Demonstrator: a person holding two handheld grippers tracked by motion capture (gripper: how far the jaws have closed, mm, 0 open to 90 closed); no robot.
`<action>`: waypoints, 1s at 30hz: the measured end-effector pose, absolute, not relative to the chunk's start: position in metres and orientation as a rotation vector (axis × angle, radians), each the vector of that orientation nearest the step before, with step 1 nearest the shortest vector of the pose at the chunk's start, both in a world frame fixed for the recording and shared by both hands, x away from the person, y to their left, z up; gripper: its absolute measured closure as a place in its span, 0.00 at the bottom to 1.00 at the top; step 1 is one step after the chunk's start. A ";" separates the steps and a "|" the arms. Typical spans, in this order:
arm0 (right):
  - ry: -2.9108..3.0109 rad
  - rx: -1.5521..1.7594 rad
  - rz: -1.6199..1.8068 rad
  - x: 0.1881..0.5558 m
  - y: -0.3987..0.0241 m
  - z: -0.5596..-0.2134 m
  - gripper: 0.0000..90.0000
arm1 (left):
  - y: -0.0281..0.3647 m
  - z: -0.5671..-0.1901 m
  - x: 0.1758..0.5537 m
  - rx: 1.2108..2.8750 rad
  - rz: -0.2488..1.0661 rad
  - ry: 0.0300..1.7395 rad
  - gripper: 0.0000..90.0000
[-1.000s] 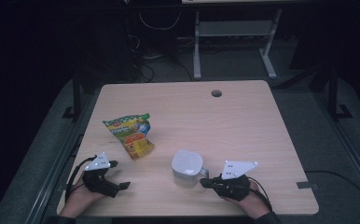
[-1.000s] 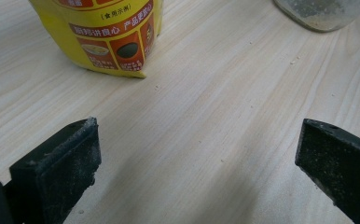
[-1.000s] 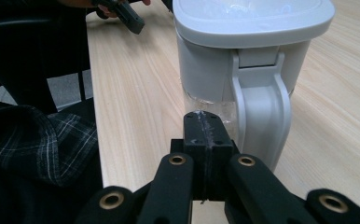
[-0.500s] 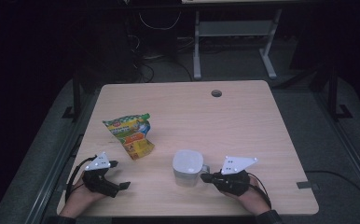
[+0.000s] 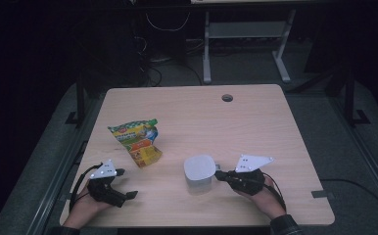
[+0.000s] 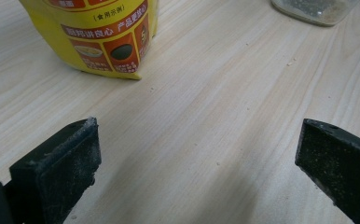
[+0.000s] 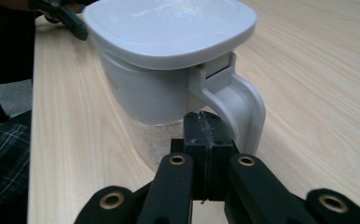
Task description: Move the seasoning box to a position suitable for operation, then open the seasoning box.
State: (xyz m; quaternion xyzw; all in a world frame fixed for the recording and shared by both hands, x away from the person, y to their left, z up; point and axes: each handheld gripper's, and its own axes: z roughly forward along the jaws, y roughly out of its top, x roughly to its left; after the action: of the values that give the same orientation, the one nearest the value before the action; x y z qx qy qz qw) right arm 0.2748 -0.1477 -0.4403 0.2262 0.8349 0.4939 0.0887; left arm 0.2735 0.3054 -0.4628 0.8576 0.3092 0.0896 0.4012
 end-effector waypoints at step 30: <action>2.358 0.796 1.595 0.282 -0.180 -0.418 0.99 | 0.304 -0.464 0.274 2.170 0.215 0.784 0.00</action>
State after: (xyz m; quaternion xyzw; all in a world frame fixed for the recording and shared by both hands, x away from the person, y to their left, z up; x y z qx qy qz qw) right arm 0.2824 -0.1797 -0.4180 0.2680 0.7943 0.5374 0.0926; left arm 0.2743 0.3041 -0.4639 0.8580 0.3101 0.0851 0.4006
